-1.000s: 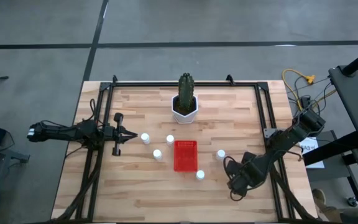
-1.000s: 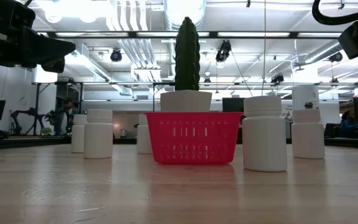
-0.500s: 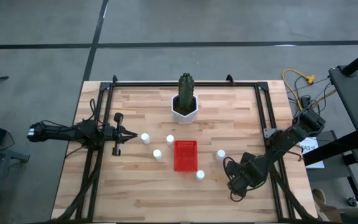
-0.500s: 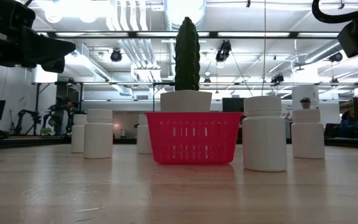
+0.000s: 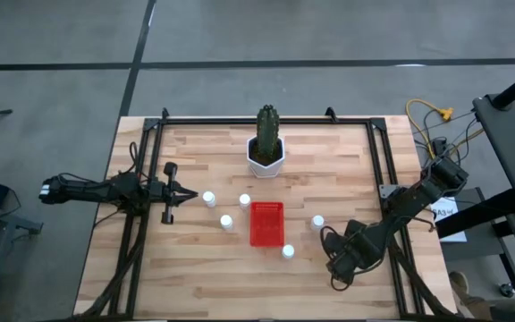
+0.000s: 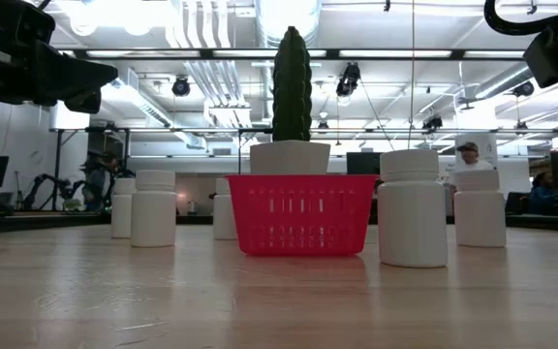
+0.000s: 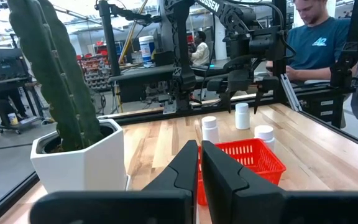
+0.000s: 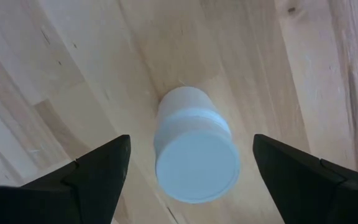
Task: Pick and place pill bottles into a basket
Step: Put the white pill bottle into the red bin
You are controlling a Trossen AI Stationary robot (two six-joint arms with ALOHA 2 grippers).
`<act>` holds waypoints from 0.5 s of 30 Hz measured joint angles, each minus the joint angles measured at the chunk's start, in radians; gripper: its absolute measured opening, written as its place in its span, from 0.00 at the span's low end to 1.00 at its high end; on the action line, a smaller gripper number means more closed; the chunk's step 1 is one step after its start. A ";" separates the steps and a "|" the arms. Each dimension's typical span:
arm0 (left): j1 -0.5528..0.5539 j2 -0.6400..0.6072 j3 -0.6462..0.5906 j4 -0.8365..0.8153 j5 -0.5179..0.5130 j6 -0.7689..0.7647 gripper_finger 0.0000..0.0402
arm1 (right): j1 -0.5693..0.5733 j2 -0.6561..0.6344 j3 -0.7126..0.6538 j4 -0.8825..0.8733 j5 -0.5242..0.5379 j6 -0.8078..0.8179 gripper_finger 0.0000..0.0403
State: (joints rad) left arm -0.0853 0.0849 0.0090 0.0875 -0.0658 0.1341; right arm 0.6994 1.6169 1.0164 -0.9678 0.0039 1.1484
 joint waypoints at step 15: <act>0.000 0.000 0.000 0.000 0.000 0.000 0.01 | 0.000 0.000 0.000 0.007 0.000 -0.028 0.42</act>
State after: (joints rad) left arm -0.0853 0.0849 0.0090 0.0875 -0.0656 0.1345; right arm 0.6994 1.6166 1.0167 -0.9603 0.0036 1.1205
